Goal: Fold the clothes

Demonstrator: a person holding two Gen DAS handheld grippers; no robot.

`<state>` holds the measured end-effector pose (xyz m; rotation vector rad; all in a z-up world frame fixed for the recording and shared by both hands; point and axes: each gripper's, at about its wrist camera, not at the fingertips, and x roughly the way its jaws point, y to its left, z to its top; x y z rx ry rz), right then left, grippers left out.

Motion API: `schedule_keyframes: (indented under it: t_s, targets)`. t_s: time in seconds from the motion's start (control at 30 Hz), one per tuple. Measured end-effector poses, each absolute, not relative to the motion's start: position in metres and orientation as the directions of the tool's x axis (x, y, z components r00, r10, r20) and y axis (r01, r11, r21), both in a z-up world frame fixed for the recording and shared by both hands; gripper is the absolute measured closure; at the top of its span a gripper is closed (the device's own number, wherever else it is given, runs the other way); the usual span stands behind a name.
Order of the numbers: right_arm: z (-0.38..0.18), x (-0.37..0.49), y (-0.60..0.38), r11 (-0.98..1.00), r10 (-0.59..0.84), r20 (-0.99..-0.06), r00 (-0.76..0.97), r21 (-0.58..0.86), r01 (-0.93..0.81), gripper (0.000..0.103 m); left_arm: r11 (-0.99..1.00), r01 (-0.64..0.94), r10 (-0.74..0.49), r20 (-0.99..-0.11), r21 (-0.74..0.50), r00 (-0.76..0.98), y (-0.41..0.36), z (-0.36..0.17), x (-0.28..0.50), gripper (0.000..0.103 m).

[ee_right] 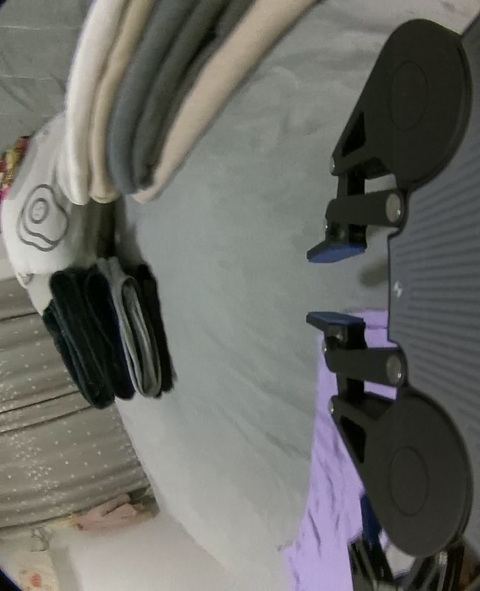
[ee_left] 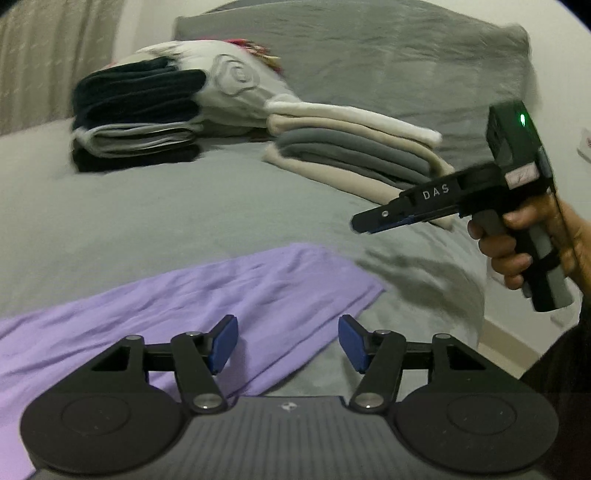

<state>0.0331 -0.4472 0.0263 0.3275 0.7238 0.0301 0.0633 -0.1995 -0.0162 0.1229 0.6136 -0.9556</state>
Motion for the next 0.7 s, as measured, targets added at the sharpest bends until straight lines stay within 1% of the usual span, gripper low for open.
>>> schedule_keyframes:
  t_s: [0.03, 0.1, 0.23, 0.33, 0.4, 0.43, 0.57, 0.7]
  targets:
    - [0.024, 0.031, -0.447, 0.938, 0.188, -0.650, 0.736, 0.342, 0.062, 0.081, 0.581, 0.797, -0.728, -0.542, -0.163, 0.420, -0.202, -0.017, 0.063, 0.055]
    - [0.018, 0.032, -0.444, 0.919, 0.256, -0.662, 0.704, 0.392, 0.034, 0.081, 0.570, 0.807, -0.727, -0.551, -0.154, 0.408, -0.211, -0.019, 0.065, 0.056]
    - [0.007, 0.033, -0.449, 0.884, 0.322, -0.688, 0.650, 0.464, 0.053, 0.081, 0.550, 0.825, -0.724, -0.568, -0.133, 0.391, -0.225, -0.024, 0.067, 0.056]
    - [0.001, 0.034, -0.457, 0.849, 0.367, -0.676, 0.639, 0.524, 0.068, 0.082, 0.538, 0.836, -0.722, -0.573, -0.111, 0.388, -0.235, -0.024, 0.066, 0.056]
    - [-0.001, 0.035, -0.458, 0.833, 0.388, -0.669, 0.634, 0.548, 0.069, 0.088, 0.533, 0.839, -0.724, -0.572, -0.108, 0.386, -0.240, -0.025, 0.066, 0.056]
    - [-0.003, 0.036, -0.458, 0.828, 0.395, -0.669, 0.630, 0.556, 0.071, 0.089, 0.531, 0.841, -0.725, -0.571, -0.107, 0.385, -0.243, -0.025, 0.067, 0.056]
    - [-0.007, 0.038, -0.454, 0.835, 0.393, -0.686, 0.612, 0.545, 0.074, 0.100, 0.516, 0.851, -0.728, -0.571, -0.093, 0.379, -0.255, -0.025, 0.067, 0.056]
    - [-0.002, 0.034, -0.462, 0.806, 0.411, -0.655, 0.634, 0.586, 0.083, 0.100, 0.500, 0.863, -0.729, -0.573, -0.075, 0.373, -0.265, -0.027, 0.063, 0.056]
